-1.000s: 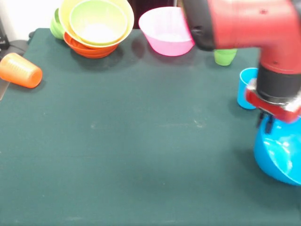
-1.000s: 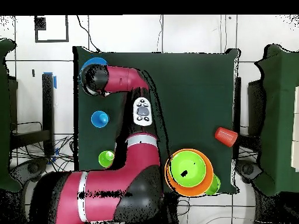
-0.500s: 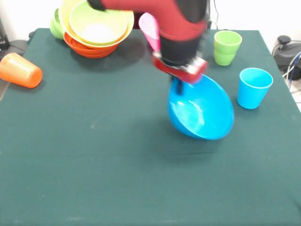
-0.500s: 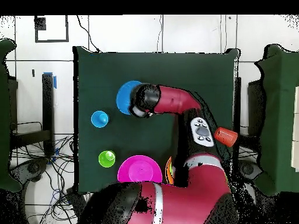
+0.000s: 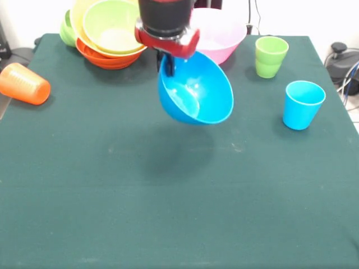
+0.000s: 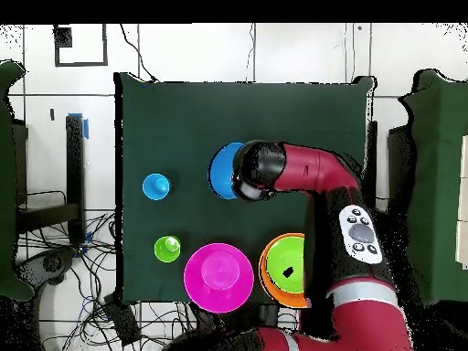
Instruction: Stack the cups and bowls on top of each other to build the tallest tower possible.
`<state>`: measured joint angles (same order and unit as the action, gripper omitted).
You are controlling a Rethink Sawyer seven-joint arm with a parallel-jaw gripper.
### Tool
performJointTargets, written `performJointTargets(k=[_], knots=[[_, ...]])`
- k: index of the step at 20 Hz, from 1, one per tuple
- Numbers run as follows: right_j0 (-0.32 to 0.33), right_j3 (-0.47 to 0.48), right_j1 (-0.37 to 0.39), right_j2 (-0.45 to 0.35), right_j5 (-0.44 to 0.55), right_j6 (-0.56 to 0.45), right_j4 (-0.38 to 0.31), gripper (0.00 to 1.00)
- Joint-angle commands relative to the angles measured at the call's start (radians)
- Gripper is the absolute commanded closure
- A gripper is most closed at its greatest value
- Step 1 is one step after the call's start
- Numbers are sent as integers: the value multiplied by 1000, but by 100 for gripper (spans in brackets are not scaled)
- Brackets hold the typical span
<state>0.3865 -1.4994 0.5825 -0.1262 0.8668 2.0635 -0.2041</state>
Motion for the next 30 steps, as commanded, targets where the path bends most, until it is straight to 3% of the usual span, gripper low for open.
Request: performJointTargets(k=[1, 6, 10, 16, 23, 30], knots=[[-2, -104, 115, -119, 156, -257, -55, 100], [56, -180, 179, -167, 110, -318, -52, 100], [162, -310, 212, -244, -9, -359, -34, 100], [293, -454, 263, -370, -90, -343, -19, 100], [362, -509, 276, -497, -157, -311, -63, 100], [447, -527, 226, -621, -213, -374, -136, 100]])
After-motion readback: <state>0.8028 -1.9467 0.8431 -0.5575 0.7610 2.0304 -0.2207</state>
